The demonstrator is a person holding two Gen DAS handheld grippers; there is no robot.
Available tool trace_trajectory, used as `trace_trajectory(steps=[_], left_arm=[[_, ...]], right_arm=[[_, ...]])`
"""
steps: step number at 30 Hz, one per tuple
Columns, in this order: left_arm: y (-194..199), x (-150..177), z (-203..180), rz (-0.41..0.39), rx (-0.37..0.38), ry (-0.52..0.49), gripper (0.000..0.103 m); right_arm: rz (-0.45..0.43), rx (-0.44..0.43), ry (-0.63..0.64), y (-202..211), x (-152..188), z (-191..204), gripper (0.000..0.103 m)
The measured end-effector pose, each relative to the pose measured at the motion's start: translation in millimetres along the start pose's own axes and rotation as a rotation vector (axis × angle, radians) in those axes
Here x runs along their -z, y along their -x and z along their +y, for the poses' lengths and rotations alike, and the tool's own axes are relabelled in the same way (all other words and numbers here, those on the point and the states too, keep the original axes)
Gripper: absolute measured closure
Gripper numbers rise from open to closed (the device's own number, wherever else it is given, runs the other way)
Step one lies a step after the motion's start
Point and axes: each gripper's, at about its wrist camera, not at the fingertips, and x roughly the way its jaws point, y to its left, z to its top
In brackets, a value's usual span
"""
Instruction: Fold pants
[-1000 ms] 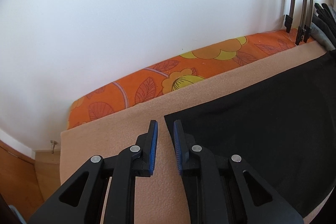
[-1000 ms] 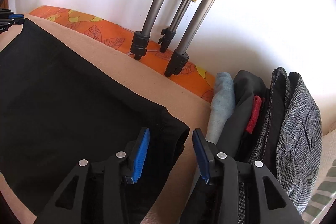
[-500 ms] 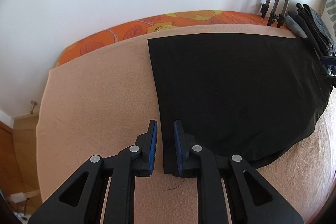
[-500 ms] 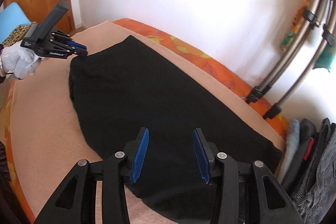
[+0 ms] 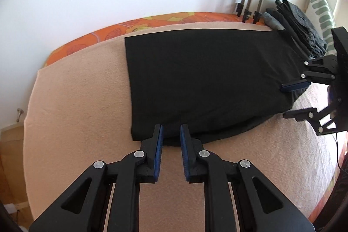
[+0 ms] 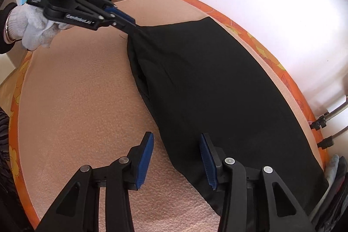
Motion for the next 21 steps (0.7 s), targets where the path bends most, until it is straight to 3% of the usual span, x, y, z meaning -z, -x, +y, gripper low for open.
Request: trace_trajectory(steps=[1,2,4,11,15,21], left_arm=[[0,1,-9,0.002,0.041,-0.019,0.088],[-1,-1,-18,0.002,0.072,-0.043,0.088],[-5,-6,-35,0.002,0.127,-0.080,0.088],[-29,-28,-52,0.036,0.267,-0.091,0.088],[-41,-34,-66,0.057,0.306,-0.123,0.068],[-56,-42,-83,0.072,0.357,-0.154,0.067]], right_arm=[[0.006,-0.005,-0.018,-1,1,-5,0.079],[0.009,-0.023,-0.043,-1,0,-11,0.081],[0.004,-0.079,-0.102,2,-1,-25,0.096],[-0.008,-0.129,-0.175,2,-15,-46,0.101],[-0.020,-0.177,-0.225,1,-15,-58,0.101],[-0.042,-0.229,-0.276,9,-11,-68,0.101]])
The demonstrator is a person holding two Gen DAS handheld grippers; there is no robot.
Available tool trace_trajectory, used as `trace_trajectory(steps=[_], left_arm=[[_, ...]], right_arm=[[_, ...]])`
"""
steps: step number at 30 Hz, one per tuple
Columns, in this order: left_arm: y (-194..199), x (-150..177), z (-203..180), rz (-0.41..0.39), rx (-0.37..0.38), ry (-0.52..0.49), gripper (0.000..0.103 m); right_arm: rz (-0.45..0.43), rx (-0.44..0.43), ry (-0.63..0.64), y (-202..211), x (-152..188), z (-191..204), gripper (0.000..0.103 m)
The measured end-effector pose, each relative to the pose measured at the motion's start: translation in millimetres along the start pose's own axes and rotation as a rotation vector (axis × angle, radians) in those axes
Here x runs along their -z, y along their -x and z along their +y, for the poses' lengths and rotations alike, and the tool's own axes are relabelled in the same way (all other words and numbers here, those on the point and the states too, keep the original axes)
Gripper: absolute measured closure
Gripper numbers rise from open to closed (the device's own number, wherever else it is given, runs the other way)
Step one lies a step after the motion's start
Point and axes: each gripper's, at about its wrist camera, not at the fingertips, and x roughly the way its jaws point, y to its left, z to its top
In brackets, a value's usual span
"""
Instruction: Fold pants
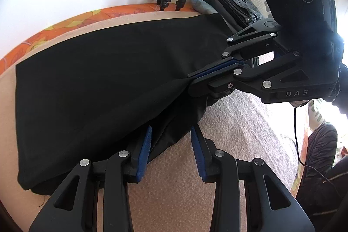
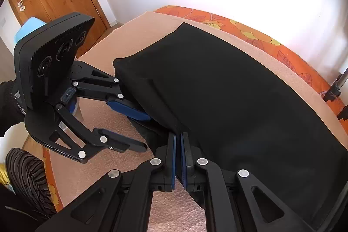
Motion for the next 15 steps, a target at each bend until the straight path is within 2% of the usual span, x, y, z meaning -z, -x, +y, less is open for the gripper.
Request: trace_trajectory(steps=[5,8,10,13,14,15], left_arm=[[-7,2,-18,-0.004,0.048,-0.058,0.068],[-7,12,-32,0.011,0.072,-0.101,0.068],[-9,19,-35,0.030,0.085,-0.106,0.068],[-7,25,-35,0.023,0.078,-0.080,0.068],[-2,26,-34,0.017,0.077,-0.073,0.068],[4,28,-33,0.008,0.072,-0.068,0.068]], right_arm=[[-0.003,-0.005,0.006,3,0,5,0.101],[-0.001,-0.025,-0.010,3,-3,2,0.093],[-0.011,-0.057,-0.027,7,-4,-1,0.057],[-0.042,-0.107,-0.055,7,-8,-1,0.057],[-0.040,-0.100,-0.059,4,-9,1,0.058],[-0.024,-0.084,-0.051,-2,-9,4,0.065]])
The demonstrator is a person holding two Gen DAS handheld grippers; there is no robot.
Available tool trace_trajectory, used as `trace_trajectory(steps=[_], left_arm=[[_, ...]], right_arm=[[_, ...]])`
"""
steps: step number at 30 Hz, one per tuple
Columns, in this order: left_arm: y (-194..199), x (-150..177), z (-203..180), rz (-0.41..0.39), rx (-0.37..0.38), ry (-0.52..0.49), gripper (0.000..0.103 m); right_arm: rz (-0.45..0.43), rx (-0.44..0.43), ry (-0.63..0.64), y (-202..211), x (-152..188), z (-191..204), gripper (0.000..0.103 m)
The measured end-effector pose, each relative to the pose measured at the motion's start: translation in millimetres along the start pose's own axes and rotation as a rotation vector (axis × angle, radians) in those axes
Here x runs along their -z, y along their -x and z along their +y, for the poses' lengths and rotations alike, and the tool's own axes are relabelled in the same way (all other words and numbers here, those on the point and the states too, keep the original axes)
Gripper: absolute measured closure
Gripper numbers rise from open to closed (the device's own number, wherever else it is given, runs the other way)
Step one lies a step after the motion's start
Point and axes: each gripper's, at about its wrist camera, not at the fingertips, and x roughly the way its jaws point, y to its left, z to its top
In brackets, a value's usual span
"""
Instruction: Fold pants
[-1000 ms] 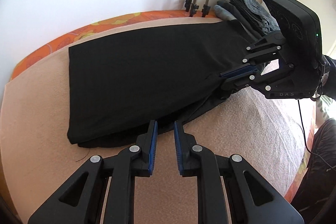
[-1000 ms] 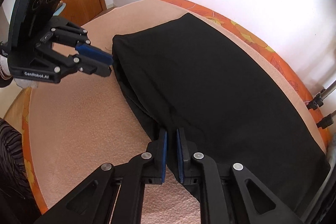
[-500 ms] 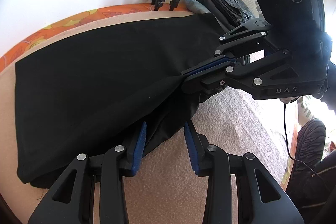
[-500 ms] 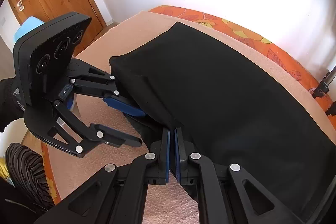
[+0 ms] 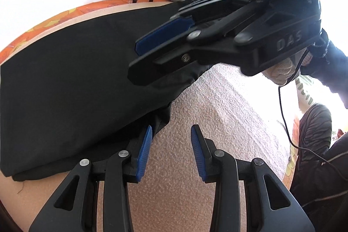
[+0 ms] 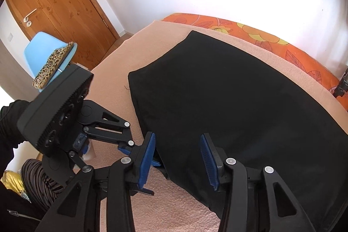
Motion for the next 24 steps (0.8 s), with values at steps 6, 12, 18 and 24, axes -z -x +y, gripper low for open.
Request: trace_trajectory(steps=[6,12,18,24], left_arm=[[56,22,22,-0.038,-0.120,0.094,0.068],[89,47,81,-0.065,-0.264,0.372,0.067],[90,60,131,-0.122,-0.242,0.697,0.053],[80,57,144,-0.157,-0.214,0.793,0.053]], right_arm=[[0.078,0.038,0.073,-30,11,15,0.072],[0.111,0.072,0.082,-40,17,14,0.072],[0.130,0.100,0.108,-39,26,19,0.072],[0.134,0.136,0.125,-35,30,19,0.081]])
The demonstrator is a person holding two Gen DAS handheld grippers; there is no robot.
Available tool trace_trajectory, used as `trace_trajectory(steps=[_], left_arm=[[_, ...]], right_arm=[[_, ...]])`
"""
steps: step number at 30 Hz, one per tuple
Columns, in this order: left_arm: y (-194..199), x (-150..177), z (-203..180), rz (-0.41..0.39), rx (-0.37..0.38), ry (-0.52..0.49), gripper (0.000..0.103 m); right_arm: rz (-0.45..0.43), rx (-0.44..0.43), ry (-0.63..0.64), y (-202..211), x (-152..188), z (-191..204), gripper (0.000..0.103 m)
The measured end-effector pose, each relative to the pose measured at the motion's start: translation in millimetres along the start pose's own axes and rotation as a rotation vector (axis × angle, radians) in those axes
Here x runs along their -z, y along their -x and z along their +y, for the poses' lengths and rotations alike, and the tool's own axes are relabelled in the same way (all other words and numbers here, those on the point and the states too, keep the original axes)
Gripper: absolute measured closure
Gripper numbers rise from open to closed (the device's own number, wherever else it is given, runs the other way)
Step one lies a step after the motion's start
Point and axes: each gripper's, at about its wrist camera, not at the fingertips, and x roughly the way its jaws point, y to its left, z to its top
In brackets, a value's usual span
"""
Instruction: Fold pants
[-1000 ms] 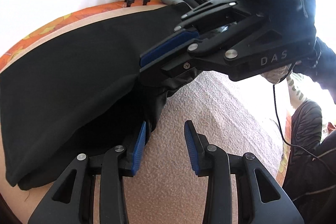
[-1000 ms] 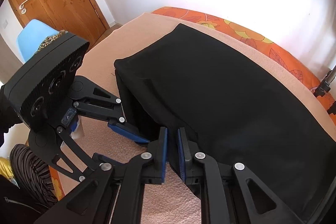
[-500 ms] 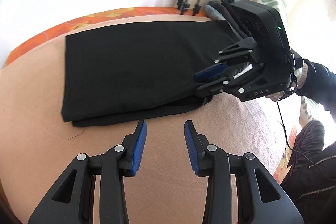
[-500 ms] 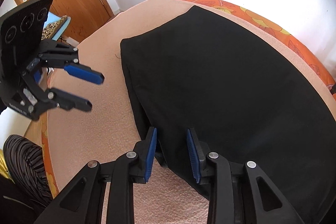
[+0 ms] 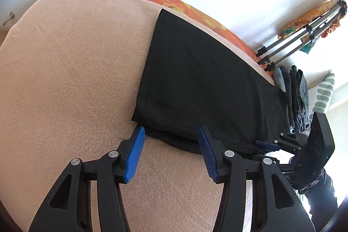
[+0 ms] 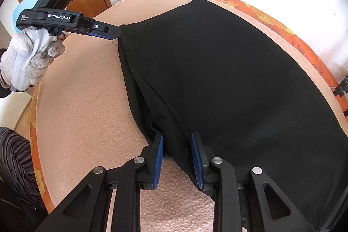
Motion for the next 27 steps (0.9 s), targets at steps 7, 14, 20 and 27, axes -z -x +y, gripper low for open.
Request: trace_trajectory(steps=[7,14,20,27], left_arm=[[1,3,13,-0.055,0.026,0.171,0.052],[1,5,16,-0.056,-0.066,0.206,0.041],[-9,-6,9,-0.102,-0.063,0.226,0.040],[-21,-1,-6,-0.143,-0.091,0.146,0.093]], right_arm=[[-0.011,-0.002,-0.002,3,4,-1,0.083],[-0.010,-0.007,0.011,5,5,0,0.080],[-0.015,-0.007,-0.001,8,6,1,0.080],[-0.004,-0.032,-0.018,15,0,-2,0.069]])
